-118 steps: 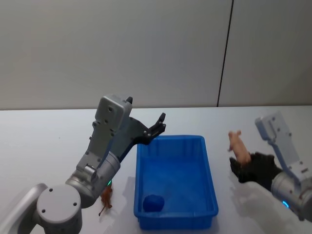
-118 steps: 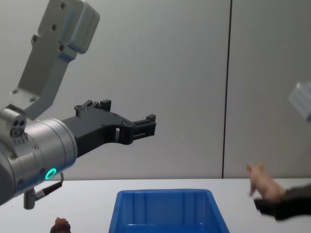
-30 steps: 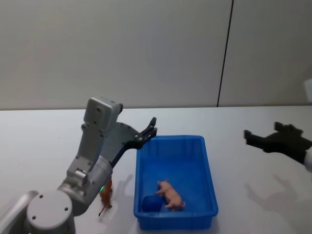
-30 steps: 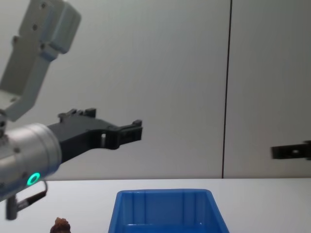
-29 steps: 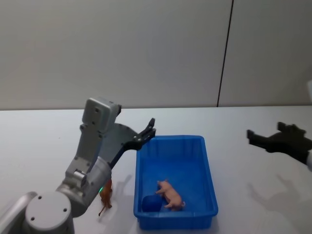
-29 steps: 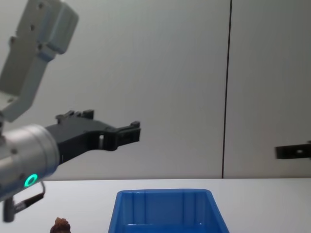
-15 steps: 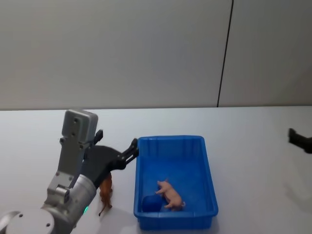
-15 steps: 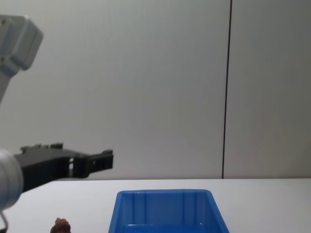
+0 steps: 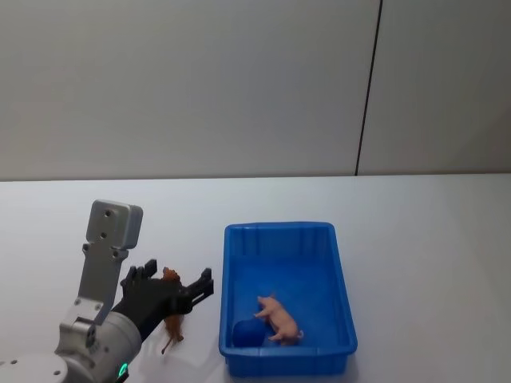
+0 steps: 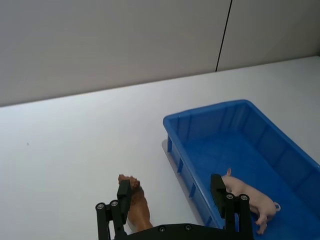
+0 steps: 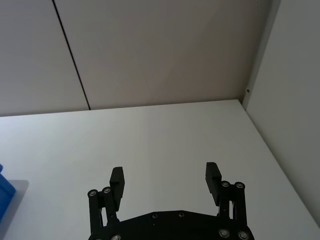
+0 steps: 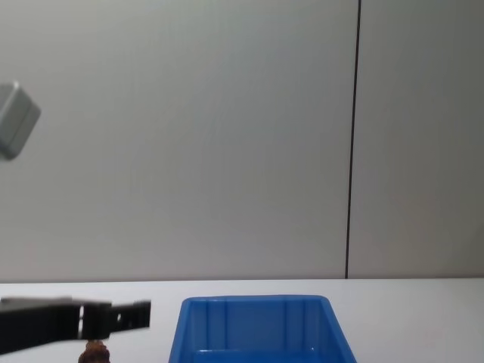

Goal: Pick up the two dolls from the table and place them into the box.

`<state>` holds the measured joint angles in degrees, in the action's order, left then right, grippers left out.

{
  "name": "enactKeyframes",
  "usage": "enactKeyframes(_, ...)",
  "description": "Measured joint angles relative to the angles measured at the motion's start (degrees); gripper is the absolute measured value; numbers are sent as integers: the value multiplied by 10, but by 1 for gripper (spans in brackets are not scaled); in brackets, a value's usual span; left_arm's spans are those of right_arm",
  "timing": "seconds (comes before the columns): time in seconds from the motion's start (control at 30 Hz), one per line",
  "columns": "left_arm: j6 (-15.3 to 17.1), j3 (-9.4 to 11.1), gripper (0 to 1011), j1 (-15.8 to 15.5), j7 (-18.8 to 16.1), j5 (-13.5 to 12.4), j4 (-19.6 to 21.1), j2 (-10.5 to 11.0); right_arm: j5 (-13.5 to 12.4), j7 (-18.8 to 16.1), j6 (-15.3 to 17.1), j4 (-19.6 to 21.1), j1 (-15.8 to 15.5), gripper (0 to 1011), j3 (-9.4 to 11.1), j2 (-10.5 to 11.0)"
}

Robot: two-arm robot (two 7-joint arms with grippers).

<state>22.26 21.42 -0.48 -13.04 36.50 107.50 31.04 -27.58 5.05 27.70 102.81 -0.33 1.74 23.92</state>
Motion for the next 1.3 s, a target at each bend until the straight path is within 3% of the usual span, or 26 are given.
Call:
enactKeyframes(0.27, 58, -11, 1001, -9, 27, 46, -26, 4, -6, 13, -6, 2, -9, 1001, 9, 4)
enactKeyframes(0.43, 88, -15, 1001, -24, 59, 57, -54, 2, -8, 17, -9, 3, -12, 1001, 12, 5)
enactKeyframes(0.7, 125, -16, 1001, -66, 130, 49, -128, -11, -10, 21, -11, 4, -15, 1001, 15, 7)
enactKeyframes(0.83, 136, -16, 1001, -80, 148, 41, -153, -17, -11, 22, -12, 4, -16, 1001, 16, 7)
enactKeyframes(1.3, 163, -20, 1001, -100, 151, 26, -199, -21, -12, 24, -13, 5, -17, 1001, 17, 8)
